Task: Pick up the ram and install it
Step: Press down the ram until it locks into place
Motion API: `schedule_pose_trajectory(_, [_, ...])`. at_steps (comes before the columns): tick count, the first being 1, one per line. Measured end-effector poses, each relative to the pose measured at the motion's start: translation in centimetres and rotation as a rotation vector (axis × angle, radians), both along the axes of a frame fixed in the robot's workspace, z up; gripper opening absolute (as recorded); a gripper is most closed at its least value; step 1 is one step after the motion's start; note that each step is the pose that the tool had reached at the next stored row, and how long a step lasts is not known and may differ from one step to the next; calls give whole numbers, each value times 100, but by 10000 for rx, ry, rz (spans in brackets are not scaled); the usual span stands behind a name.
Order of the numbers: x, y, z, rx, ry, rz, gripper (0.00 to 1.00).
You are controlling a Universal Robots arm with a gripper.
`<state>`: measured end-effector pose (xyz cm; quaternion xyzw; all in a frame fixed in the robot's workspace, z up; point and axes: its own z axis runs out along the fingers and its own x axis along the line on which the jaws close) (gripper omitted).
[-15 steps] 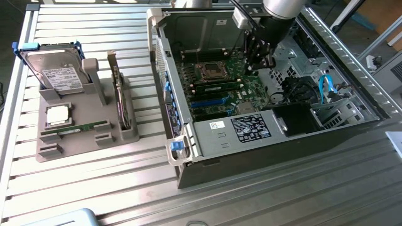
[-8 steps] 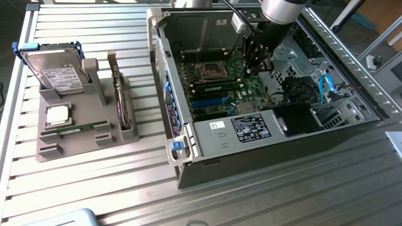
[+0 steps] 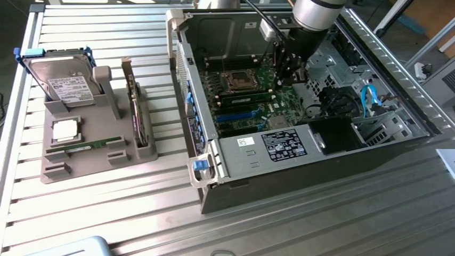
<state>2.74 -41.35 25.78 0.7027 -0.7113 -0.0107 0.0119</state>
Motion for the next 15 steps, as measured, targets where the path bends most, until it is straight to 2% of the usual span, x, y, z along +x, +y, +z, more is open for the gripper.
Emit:
schedule_pose_trajectory(3, [0,0,-65,0,-1,0,11])
schedule_pose_trajectory(15, [-29,10,-152,3,-7,-1,11])
